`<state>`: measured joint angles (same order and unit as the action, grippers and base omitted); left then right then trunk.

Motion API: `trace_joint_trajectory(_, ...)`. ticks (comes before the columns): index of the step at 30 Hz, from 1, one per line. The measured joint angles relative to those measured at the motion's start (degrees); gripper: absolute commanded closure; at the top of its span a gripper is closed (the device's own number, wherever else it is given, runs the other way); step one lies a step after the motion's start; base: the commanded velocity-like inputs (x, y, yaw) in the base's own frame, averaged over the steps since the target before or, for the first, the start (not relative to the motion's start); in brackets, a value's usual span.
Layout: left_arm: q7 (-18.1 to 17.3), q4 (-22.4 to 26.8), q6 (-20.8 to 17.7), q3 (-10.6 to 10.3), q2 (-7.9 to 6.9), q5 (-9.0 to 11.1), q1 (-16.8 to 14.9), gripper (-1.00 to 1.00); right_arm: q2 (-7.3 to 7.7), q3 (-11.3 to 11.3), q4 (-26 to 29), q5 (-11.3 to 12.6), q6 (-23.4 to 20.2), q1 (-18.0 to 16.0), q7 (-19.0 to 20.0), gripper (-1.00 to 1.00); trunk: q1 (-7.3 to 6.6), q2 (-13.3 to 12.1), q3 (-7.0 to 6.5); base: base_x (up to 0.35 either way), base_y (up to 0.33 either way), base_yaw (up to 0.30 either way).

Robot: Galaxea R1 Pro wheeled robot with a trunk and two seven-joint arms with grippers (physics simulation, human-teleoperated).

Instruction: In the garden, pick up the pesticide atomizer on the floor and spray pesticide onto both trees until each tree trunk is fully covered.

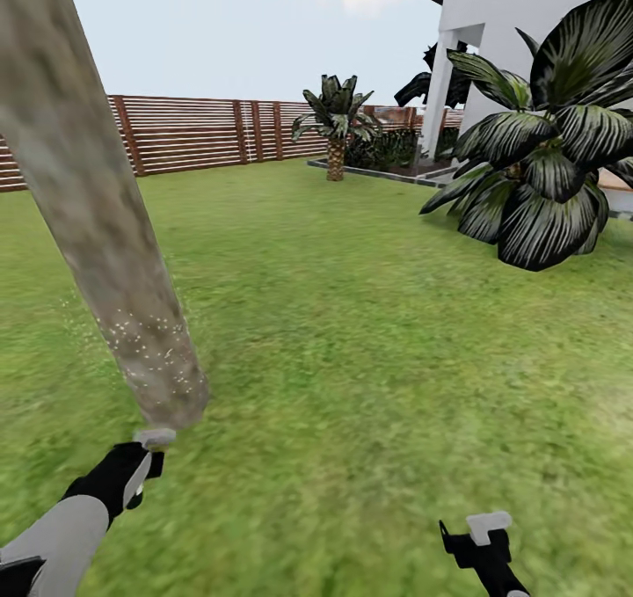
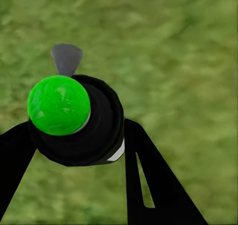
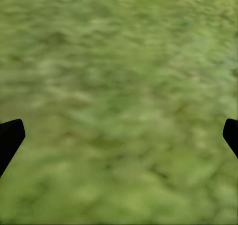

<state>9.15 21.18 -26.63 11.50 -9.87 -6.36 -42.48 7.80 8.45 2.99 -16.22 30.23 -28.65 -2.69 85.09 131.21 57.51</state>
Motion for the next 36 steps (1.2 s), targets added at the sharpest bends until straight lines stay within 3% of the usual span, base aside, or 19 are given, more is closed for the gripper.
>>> trace_joint_trajectory(2,-0.87,-2.0,4.01,-0.41,0.15,-0.24,0.63,1.0,-0.03,0.18,0.09,0.04,0.0,-0.03,0.03,-1.0,0.0,0.0,0.0,0.002,0.009,0.0)
trace_joint_trajectory(5,-7.11,-1.97,6.26,-5.5,0.1,-0.88,0.98,1.0,-0.04,0.06,2.67,-0.18,-0.14,-0.09,0.35,-1.0,0.0,0.0,-0.01,0.0,0.002,0.0)
trace_joint_trajectory(7,-15.17,-1.77,10.58,-12.93,-0.17,-0.92,1.07,1.0,-0.42,-0.36,9.83,-2.12,-1.5,-0.11,1.56,-1.0,-0.01,0.0,-0.01,0.0,0.0,0.0)
trace_joint_trajectory(9,-20.23,-1.64,11.78,-17.65,-0.48,-1.18,0.85,1.0,-0.56,-1.43,14.01,-5.48,-3.84,-0.09,6.57,-1.0,0.0,0.0,-0.01,0.0,0.0,0.0)
trace_joint_trajectory(12,-30.13,-0.99,12.28,-23.6,-0.69,-2.18,0.48,1.0,-0.66,-2.18,20.05,-10.51,-8.55,-0.3,22.11,-1.0,0.0,0.0,-0.01,0.0,0.0,0.0)
trace_joint_trajectory(14,-36.95,0.09,12.33,-26.86,-0.62,-5.8,0.31,1.0,-0.64,-2.27,23.37,-12.92,-11.33,-0.9,30.85,-1.0,0.0,0.0,-0.01,0.0,0.0,0.0)
trace_joint_trajectory(15,-41.82,1.27,12.27,-28.26,-0.19,-9.85,0.29,1.0,-0.79,-2.29,26.48,-14.71,-13.19,-1.12,38.05,-1.0,0.0,0.0,-0.01,0.0,0.0,0.0)
trace_joint_trajectory(17,-48.97,2.19,12.34,-28.9,0.32,-16.02,0.31,1.0,-1.17,-2.35,29.77,-16.06,-16.05,-1.22,44.3,-1.0,0.0,0.0,-0.01,0.0,0.0,0.0)
trace_joint_trajectory(18,-50.65,2.75,12.36,-28.93,0.4,-17.59,0.31,1.0,-1.54,-2.37,30.34,-16.21,-16.59,-1.22,45.1,-1.0,0.0,0.0,-0.01,0.0,0.0,0.0)
trace_joint_trajectory(20,-52.3,3.42,12.38,-29.05,0.5,-19.14,0.43,1.0,-2.92,-2.43,30.78,-16.45,-17.03,-1.22,46.08,-1.0,0.0,0.0,-0.01,0.0,0.0,0.0)
trace_joint_trajectory(23,-53.36,3.65,12.26,-29.38,1.14,-19.95,0.47,1.0,-4.61,-3.31,30.98,-16.71,-18.25,-1.4,46.6,-1.0,0.0,0.0,-0.01,0.0,0.0,0.0)
trace_joint_trajectory(24,-53.69,3.67,12.24,-29.66,1.39,-20.16,0.47,1.0,-5.13,-5.68,31.02,-16.76,-18.47,-1.49,46.86,1.0,0.0,0.0,-0.01,0.0,0.0,0.0)
trace_joint_trajectory(26,-54.29,3.68,12.13,-31.36,1.9,-20.7,0.44,1.0,-5.55,-10.82,31.12,-16.72,-18.63,-1.55,47.23,1.0,0.0,0.0,0.0,0.0,0.0,0.0)
trace_joint_trajectory(28,-54.57,3.69,12.05,-32.82,2.54,-20.92,0.4,1.0,-5.74,-12.9,31.12,-16.66,-18.69,-1.63,47.53,1.0,0.0,0.0,-0.01,0.0,0.0,0.0)
trace_joint_trajectory(33,-54.97,3.61,12.26,-33.86,3.66,-21.01,0.57,1.0,-6.74,-13.7,33.19,-16.72,-18.72,-2.16,54.16,1.0,0.0,0.0,-0.01,0.0,0.0,0.0)
trace_joint_trajectory(36,-55.04,3.61,12.34,-37.74,4.82,-20.95,0.65,1.0,-8.31,-13.72,33.59,-16.72,-18.72,-2.65,56.5,1.0,0.0,0.0,-0.01,0.0,0.0,0.0)
